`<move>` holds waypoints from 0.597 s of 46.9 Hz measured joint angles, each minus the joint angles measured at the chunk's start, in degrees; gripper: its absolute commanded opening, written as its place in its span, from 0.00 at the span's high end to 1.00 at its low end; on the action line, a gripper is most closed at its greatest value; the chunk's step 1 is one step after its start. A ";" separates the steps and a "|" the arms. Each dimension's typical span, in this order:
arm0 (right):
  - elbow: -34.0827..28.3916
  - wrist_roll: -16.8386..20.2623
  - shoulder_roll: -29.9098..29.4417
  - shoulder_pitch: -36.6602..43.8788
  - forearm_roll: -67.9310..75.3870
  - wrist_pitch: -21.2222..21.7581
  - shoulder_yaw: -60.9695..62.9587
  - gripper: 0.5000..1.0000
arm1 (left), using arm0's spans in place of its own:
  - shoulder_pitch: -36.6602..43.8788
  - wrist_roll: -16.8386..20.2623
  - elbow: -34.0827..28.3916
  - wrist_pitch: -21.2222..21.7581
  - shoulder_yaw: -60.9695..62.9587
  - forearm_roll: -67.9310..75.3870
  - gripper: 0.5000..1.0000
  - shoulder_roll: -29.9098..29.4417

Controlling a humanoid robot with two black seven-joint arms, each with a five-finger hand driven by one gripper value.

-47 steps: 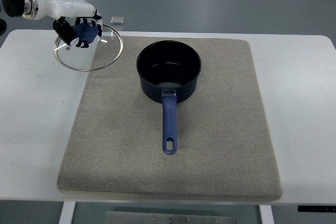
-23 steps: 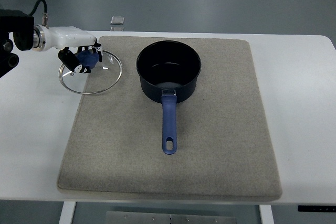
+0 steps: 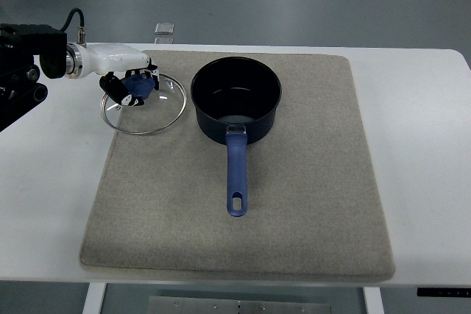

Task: Open pot lid and place left with left hand
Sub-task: 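Lower the lid onto the mat beside the saucepan, nearer the left hand, then open the left hand and release the lid knob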

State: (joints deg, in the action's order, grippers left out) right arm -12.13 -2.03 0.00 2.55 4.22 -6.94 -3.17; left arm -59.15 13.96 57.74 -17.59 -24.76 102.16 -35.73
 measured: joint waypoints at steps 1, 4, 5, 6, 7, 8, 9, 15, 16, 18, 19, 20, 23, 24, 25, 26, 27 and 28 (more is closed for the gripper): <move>0.00 0.00 0.00 0.00 0.00 0.00 0.00 0.17 | 0.00 0.00 0.00 0.34 0.02 0.00 0.46 0.02; 0.00 0.00 0.00 0.00 0.00 0.00 0.00 0.17 | 0.00 0.00 0.00 0.83 0.04 0.04 0.30 0.34; 0.00 -0.01 0.00 0.00 0.00 0.00 0.00 0.17 | 0.00 0.02 0.01 0.85 0.06 0.04 0.24 0.42; 0.00 0.00 0.00 0.00 0.00 0.00 0.02 0.17 | 0.00 0.01 0.00 0.86 0.06 0.04 0.22 0.50; 0.00 0.00 0.00 0.00 0.00 0.00 0.01 0.17 | 0.00 0.01 0.00 0.89 0.06 0.03 0.18 0.54; 0.00 -0.01 0.00 0.00 0.00 0.00 0.03 0.17 | 0.00 0.01 0.00 0.91 0.06 0.00 0.12 0.56; 0.00 -0.01 0.00 0.00 0.00 0.00 0.03 0.17 | 0.00 0.01 0.00 0.90 0.06 -0.03 0.07 0.57; 0.00 -0.03 0.00 0.00 0.00 0.00 0.03 0.17 | -0.20 0.01 0.29 0.41 0.06 -0.54 0.02 0.48; 0.00 -0.04 0.00 0.00 0.00 0.00 0.02 0.17 | -0.22 0.01 0.36 0.33 0.06 -0.84 0.02 0.38; 0.00 -0.04 0.00 0.00 0.00 0.00 0.01 0.17 | -0.31 0.01 0.51 0.16 0.06 -1.67 0.01 0.10; 0.00 -0.04 0.00 0.00 0.00 0.00 0.03 0.17 | -0.35 0.01 0.57 0.08 0.06 -2.35 0.01 -0.03; 0.00 -0.05 0.00 0.00 0.00 0.00 0.02 0.17 | -0.36 0.01 0.57 0.05 0.06 -3.12 0.01 -0.11; 0.00 -0.04 0.00 0.00 0.00 0.00 0.01 0.17 | -0.36 0.02 0.57 0.02 0.06 -6.53 0.01 -0.62; 0.00 -0.05 0.00 0.00 0.00 0.00 0.01 0.17 | -0.37 0.03 0.58 0.01 0.06 -8.01 0.01 -0.99; 0.00 -0.05 0.00 -0.01 0.00 0.00 0.01 0.17 | -0.42 0.03 0.58 0.01 0.06 -9.81 0.01 -1.46; 0.00 -0.04 0.00 -0.01 0.00 0.00 0.00 0.17 | -0.53 0.03 0.55 0.02 0.05 -12.13 0.01 -2.09; 0.00 -0.03 0.00 -0.01 0.00 0.00 0.01 0.17 | -0.61 0.02 0.54 0.02 0.04 -14.45 0.01 -2.59; 0.00 -0.02 0.00 -0.01 0.00 0.00 0.00 0.17 | -0.67 0.02 0.47 0.07 0.02 -17.04 0.01 -2.98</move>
State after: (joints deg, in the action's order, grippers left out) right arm -12.13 -2.05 0.00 2.54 4.22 -6.94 -3.16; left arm -59.82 13.98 58.20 -17.53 -24.73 85.12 -38.71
